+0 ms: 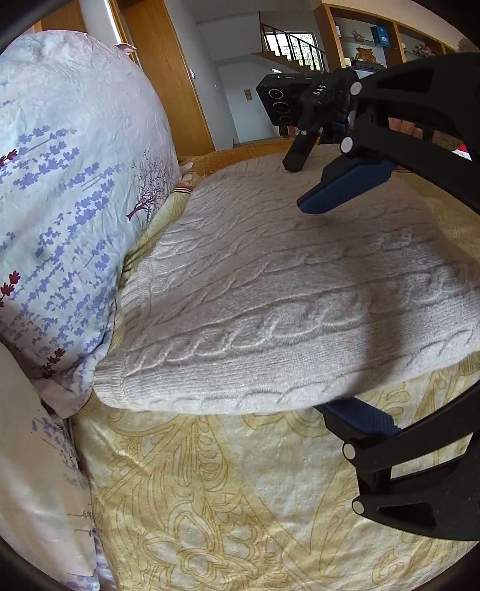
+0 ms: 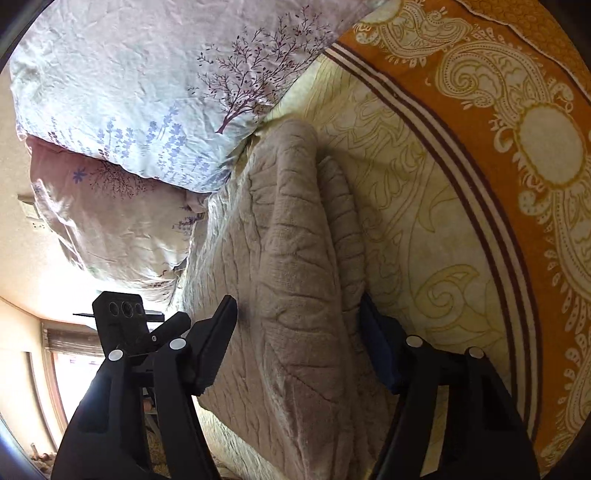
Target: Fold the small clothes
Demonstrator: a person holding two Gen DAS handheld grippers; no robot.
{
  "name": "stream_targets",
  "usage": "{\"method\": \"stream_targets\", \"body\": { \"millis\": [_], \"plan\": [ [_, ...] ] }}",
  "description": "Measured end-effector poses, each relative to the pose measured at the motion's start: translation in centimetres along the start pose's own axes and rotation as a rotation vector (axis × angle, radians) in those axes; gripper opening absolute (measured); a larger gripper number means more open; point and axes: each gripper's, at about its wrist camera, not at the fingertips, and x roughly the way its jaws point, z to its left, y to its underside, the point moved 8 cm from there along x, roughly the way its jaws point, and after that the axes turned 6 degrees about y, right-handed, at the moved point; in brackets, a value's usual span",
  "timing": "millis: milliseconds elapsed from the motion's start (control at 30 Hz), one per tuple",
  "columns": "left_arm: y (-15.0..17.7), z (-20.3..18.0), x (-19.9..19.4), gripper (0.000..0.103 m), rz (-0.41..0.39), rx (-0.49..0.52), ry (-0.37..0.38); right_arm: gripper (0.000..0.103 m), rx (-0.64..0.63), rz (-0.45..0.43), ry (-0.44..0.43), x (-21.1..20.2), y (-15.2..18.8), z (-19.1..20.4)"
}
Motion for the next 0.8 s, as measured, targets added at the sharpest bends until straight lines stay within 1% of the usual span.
{"method": "stream_targets", "body": {
  "millis": [67, 100, 133, 167, 233, 367, 467, 567, 633, 700, 767, 800],
  "plan": [
    [-0.2, 0.5, -0.3, 0.068, -0.017, -0.038, 0.025, 0.053, 0.011, 0.018, -0.03, 0.4, 0.4, -0.1],
    [-0.4, 0.7, -0.4, 0.063, -0.02, -0.057, 0.049, 0.044, 0.02, 0.026, -0.043, 0.6, 0.7, -0.1],
    [-0.4, 1.0, -0.5, 0.056, -0.025, -0.071, 0.068, 0.041, 0.031, 0.03, -0.067, 0.8, 0.9, 0.0],
    [-0.4, 1.1, -0.8, 0.048, -0.028, -0.079, 0.087, 0.039, 0.041, 0.03, -0.09, 1.1, 1.1, 0.3],
    [-0.2, 1.2, -1.5, 0.04, -0.038, -0.086, 0.126, 0.036, 0.059, 0.023, -0.134, 1.1, 1.3, 1.0],
    [0.0, 0.9, -4.1, 0.036, -0.06, -0.054, 0.181, 0.033, 0.035, 0.023, -0.204, 1.0, 1.9, 3.6],
    [0.1, 1.4, -7.7, 0.036, -0.099, -0.034, 0.183, 0.032, -0.011, 0.045, -0.247, 2.1, 3.2, 6.7],
    [0.8, 2.9, -11.9, 0.036, -0.142, -0.035, 0.171, 0.031, -0.078, 0.062, -0.28, 3.8, 4.3, 9.9],
    [1.0, 4.6, -14.2, 0.037, -0.166, -0.042, 0.139, 0.031, -0.141, 0.069, -0.272, 5.3, 5.1, 11.9],
    [1.1, 6.9, -15.2, 0.038, -0.17, -0.055, 0.073, 0.031, -0.18, 0.09, -0.238, 7.4, 6.0, 13.1],
    [1.4, 9.8, -15.0, 0.041, -0.157, -0.099, -0.017, 0.031, -0.191, 0.127, -0.175, 9.8, 7.0, 13.0],
    [1.5, 11.5, -14.4, 0.043, -0.149, -0.119, -0.066, 0.031, -0.19, 0.138, -0.122, 11.0, 7.5, 12.3]
  ]
}}
